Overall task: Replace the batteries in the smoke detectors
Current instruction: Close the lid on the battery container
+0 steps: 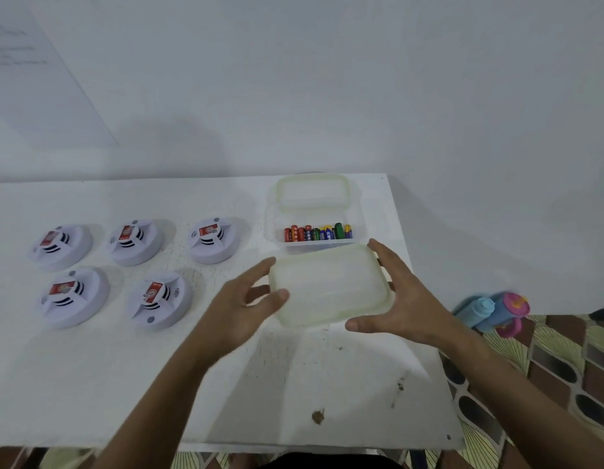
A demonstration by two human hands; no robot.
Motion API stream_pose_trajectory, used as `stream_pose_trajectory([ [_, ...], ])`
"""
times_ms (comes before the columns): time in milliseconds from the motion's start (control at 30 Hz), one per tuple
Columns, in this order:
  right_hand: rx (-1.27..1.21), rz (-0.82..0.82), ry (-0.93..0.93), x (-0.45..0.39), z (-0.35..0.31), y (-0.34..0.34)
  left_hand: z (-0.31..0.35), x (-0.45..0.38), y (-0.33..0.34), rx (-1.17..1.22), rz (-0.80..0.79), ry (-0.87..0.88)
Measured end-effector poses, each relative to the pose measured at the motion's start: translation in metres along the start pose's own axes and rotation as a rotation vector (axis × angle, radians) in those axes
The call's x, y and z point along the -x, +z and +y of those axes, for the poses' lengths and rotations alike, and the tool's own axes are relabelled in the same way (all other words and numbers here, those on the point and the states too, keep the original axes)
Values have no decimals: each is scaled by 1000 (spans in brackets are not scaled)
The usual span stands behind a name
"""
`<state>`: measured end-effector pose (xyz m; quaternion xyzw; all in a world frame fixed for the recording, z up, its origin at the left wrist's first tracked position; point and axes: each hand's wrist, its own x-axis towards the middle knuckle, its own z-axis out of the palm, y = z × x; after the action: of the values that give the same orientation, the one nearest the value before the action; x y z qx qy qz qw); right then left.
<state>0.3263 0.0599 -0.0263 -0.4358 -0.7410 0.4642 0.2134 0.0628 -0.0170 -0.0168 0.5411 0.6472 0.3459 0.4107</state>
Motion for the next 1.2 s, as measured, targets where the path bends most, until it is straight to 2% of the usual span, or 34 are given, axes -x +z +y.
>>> stream_pose_trajectory([
  [67, 16, 40, 17, 1, 3, 3, 0, 8, 17, 1, -23, -1],
  [200, 49, 44, 81, 2, 7, 4, -7, 9, 27, -197, -9, 25],
  [367, 56, 43, 86, -6, 6, -3, 2, -4, 7, -196, 23, 39],
  [533, 12, 273, 1, -41, -8, -24, 31, -51, -17, -273, 171, 123],
  [633, 20, 304, -17, -81, -18, -34, 49, -95, -27, -217, 254, 116],
  [700, 38, 293, -26, -112, -23, -39, 56, -128, -29, -263, 249, 110],
  [800, 88, 270, -9, -160, -21, -47, 57, -175, -31, -311, 212, 57],
  [933, 113, 238, 138, -208, 0, -60, 46, -222, -35, -391, 216, -45],
  [1067, 152, 169, 275, -231, 20, -62, 32, -243, -32, -528, 159, -195],
  [1200, 124, 131, 314, -237, 27, -58, 22, -258, -30, -566, 117, -288],
])
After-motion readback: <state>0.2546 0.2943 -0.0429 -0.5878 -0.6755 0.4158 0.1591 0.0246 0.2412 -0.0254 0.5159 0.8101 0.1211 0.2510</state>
